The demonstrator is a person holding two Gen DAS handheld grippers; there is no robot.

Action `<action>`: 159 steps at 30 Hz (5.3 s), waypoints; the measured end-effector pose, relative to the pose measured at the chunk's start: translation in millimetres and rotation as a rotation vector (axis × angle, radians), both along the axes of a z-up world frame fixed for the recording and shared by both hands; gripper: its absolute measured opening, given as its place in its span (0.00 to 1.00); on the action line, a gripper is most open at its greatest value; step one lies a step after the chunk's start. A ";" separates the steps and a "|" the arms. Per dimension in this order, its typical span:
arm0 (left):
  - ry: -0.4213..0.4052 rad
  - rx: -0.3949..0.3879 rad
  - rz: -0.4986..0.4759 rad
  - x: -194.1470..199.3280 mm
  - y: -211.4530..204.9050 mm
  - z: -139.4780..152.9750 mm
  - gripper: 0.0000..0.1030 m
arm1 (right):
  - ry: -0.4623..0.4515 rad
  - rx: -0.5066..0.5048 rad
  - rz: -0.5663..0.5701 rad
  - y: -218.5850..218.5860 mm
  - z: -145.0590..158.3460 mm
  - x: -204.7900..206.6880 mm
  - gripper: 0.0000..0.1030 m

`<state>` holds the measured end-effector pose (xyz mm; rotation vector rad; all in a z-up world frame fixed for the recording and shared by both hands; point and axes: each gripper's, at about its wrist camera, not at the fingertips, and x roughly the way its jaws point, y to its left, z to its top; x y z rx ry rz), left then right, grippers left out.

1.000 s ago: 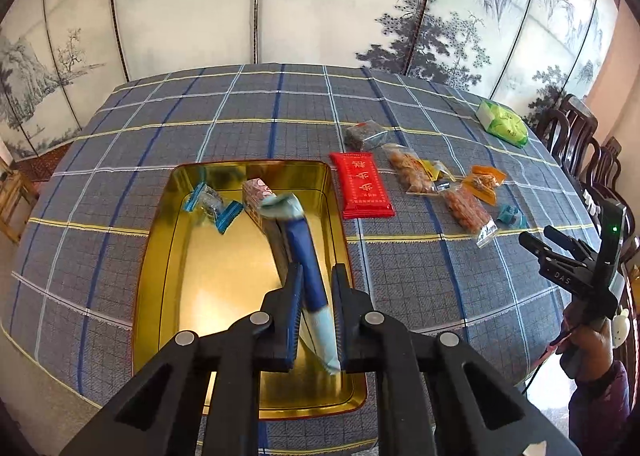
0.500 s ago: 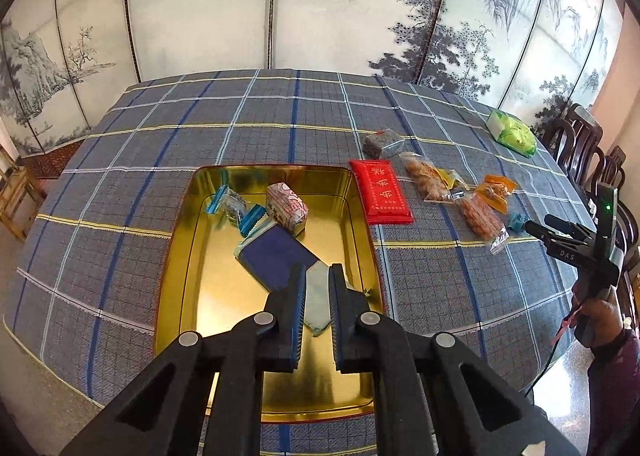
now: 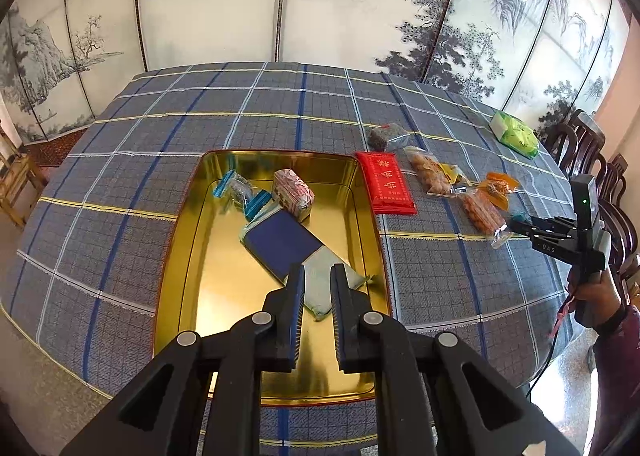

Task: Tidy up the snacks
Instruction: 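Grasp the blue-and-white candy with the right gripper and carry it to the tin, then open the right gripper to drop the candy into the tin, then grasp the red packet with the left gripper and lift it, then carry the red packet toward the tin while the right gripper grasps the orange snack bag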

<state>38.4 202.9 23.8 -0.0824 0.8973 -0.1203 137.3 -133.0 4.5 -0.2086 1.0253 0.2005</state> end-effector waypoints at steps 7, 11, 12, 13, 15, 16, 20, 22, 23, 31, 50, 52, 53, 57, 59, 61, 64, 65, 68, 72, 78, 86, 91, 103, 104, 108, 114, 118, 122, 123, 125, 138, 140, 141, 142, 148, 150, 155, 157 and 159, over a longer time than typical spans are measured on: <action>-0.089 0.052 0.079 -14.1 15.5 13.0 0.51 | -0.116 0.156 -0.044 0.4 39.1 -44.3 0.31; -0.097 0.054 0.121 -19.6 28.3 15.4 0.59 | -0.166 0.304 0.048 44.3 74.0 -66.2 0.31; -0.094 0.062 0.144 -22.0 31.5 15.3 0.68 | -0.170 0.334 0.082 60.5 81.3 -67.6 0.31; -0.086 0.073 0.168 -23.7 35.1 14.7 0.83 | -0.172 0.363 0.119 77.5 87.3 -68.7 0.31; -0.081 0.094 0.202 -29.4 41.1 14.2 0.94 | -0.166 0.415 0.197 115.5 95.9 -70.4 0.31; -0.092 0.104 0.214 -33.9 43.9 15.0 0.94 | -0.154 0.441 0.234 134.5 97.2 -70.0 0.32; -0.119 0.105 0.212 -50.5 55.1 17.7 0.99 | -0.074 0.507 0.353 208.6 90.9 -59.0 0.32; -0.105 0.088 0.214 -55.5 63.0 16.8 0.99 | -0.044 0.499 0.405 243.8 85.1 -52.7 0.32; -0.120 0.085 0.221 -59.1 67.7 16.5 0.99 | -0.024 0.500 0.424 259.8 81.3 -46.8 0.32; -0.209 0.076 0.186 -74.9 93.1 17.5 0.99 | 0.113 0.399 0.439 342.1 40.8 4.1 0.32; -0.143 0.124 0.193 -52.7 100.0 -9.7 0.99 | 0.195 0.334 0.360 395.0 6.8 45.4 0.32; -0.139 0.127 0.191 -53.5 99.2 -11.0 0.99 | 0.186 0.357 0.357 394.2 9.3 45.3 0.32; -0.138 0.129 0.190 -54.1 98.5 -11.3 0.99 | 0.179 0.373 0.357 392.8 11.4 44.4 0.32; -0.133 0.133 0.181 -55.9 95.7 -11.3 0.99 | 0.114 0.465 0.375 380.8 28.6 35.3 0.33; -0.135 0.135 0.173 -57.3 94.3 -10.1 0.99 | 0.041 0.505 0.377 364.2 42.8 23.2 0.35; -0.133 0.135 0.156 -58.9 91.4 -9.3 0.99 | -0.045 0.520 0.367 340.0 55.2 5.6 0.40; -0.135 0.134 0.116 -61.2 82.1 -6.4 0.99 | -0.172 0.461 0.318 290.9 64.2 -25.4 0.50; -0.133 0.132 0.093 -61.5 77.4 -4.9 0.99 | -0.208 0.432 0.287 271.0 64.5 -35.9 0.51; -0.129 0.101 0.015 -60.8 60.5 0.2 0.99 | -0.285 0.310 0.179 205.8 59.7 -60.6 0.53; -0.118 0.077 -0.086 -54.6 28.3 7.0 0.99 | -0.276 0.156 0.017 121.3 43.3 -69.9 0.53; -0.051 -0.015 -0.245 -22.8 -26.5 21.1 0.99 | -0.255 0.076 -0.142 33.0 25.1 -75.2 0.53; 0.059 0.061 -0.411 77.0 -122.9 21.3 0.98 | -0.274 0.185 -0.094 21.7 28.2 -76.1 0.60; 0.257 0.115 -0.371 167.3 -142.9 -16.6 0.66 | -0.307 0.250 -0.084 14.9 31.2 -83.4 0.64; 0.445 0.175 -0.227 240.6 -126.9 -87.5 0.63 | -0.338 0.368 -0.049 4.1 35.1 -90.0 0.69; 0.456 0.181 -0.228 241.4 -127.8 -91.3 0.63 | -0.337 0.373 -0.047 3.8 35.1 -90.1 0.70; 0.450 0.183 -0.218 240.0 -135.1 -96.4 0.72 | -0.341 0.389 -0.049 1.2 35.5 -90.5 0.73; 0.395 0.180 -0.257 221.8 -156.1 -90.4 0.39 | -0.334 0.407 -0.075 -4.3 34.6 -88.0 0.77; 0.368 0.172 -0.227 192.4 -161.5 -86.8 0.38 | -0.331 0.426 -0.089 -9.0 34.2 -86.2 0.79; 0.348 0.086 -0.230 143.5 -161.1 -71.8 0.38 | -0.325 0.455 -0.118 -16.3 32.4 -84.6 0.81; 0.329 0.068 -0.243 129.2 -162.4 -64.8 0.38 | -0.322 0.460 -0.127 -17.9 31.9 -83.7 0.81; 0.292 0.043 -0.261 97.9 -164.2 -55.3 0.38 | -0.316 0.466 -0.135 -19.4 30.8 -81.9 0.81; 0.182 -0.001 -0.305 8.8 -146.8 -17.8 0.37 | -0.269 0.347 -0.111 0.8 28.1 -76.9 0.81; 0.171 -0.003 -0.317 5.7 -144.5 -13.3 0.37 | -0.240 0.347 -0.138 -3.2 27.4 -67.4 0.81; 0.164 -0.001 -0.319 3.7 -143.8 -10.8 0.37 | -0.230 0.353 -0.147 -5.5 28.5 -61.5 0.81; 0.159 -0.004 -0.319 1.0 -141.8 -8.8 0.37 | -0.226 0.362 -0.152 -7.6 30.3 -54.3 0.81; 0.125 -0.018 -0.314 -3.7 -133.3 5.6 0.38 | -0.178 0.358 -0.200 -13.9 25.6 5.9 0.81; 0.117 -0.020 -0.303 -3.3 -129.4 9.1 0.37 | -0.167 0.347 -0.211 -12.8 21.7 23.8 0.81; 0.105 -0.023 -0.286 -0.9 -121.4 14.8 0.37 | -0.114 0.301 -0.230 -7.6 3.5 56.5 0.55; 0.104 -0.022 -0.278 -0.3 -118.9 15.5 0.38 | -0.080 0.292 -0.204 -2.3 -1.3 63.3 0.47; 0.102 -0.028 -0.269 -0.2 -115.4 16.5 0.38 | -0.087 0.255 -0.166 5.7 -1.0 61.5 0.41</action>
